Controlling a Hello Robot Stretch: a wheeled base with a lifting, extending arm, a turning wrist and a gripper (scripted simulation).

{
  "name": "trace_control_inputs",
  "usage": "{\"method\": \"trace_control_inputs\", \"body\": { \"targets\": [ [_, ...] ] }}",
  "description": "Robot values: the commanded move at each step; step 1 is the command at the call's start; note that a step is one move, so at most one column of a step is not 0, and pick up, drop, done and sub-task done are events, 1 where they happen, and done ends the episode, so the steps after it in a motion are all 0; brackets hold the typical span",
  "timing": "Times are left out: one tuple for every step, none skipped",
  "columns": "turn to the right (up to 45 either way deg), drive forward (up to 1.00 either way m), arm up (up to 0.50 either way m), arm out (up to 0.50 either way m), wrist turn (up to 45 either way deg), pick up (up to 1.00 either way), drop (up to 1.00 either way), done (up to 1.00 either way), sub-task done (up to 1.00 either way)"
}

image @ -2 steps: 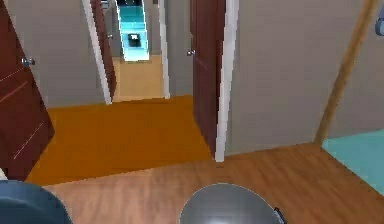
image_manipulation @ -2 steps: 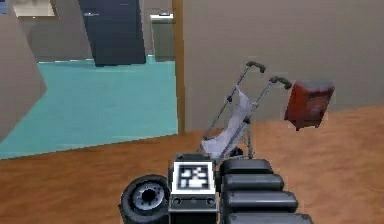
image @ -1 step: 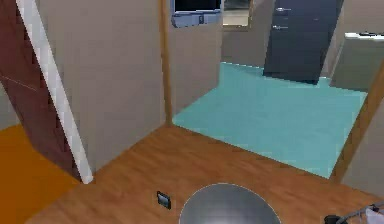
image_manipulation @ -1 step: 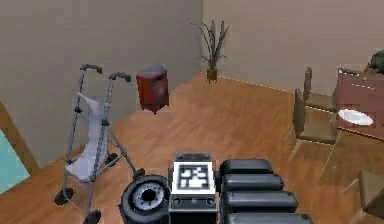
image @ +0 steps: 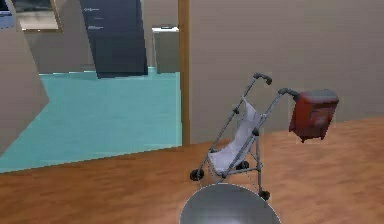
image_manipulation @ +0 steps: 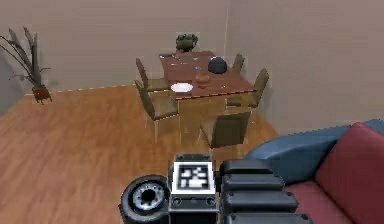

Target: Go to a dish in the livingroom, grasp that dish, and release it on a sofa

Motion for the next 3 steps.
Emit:
{"method": "trace_control_inputs", "body": {
  "targets": [
    [30.0,0.00,0.00,0.00,0.0,0.00,0.00,0.00,0.00],
    [45.0,0.00,0.00,0.00,0.0,0.00,0.00,0.00,0.00],
    [45.0,0.00,0.00,0.00,0.0,0.00,0.00,0.00,0.00]
  ]
}}
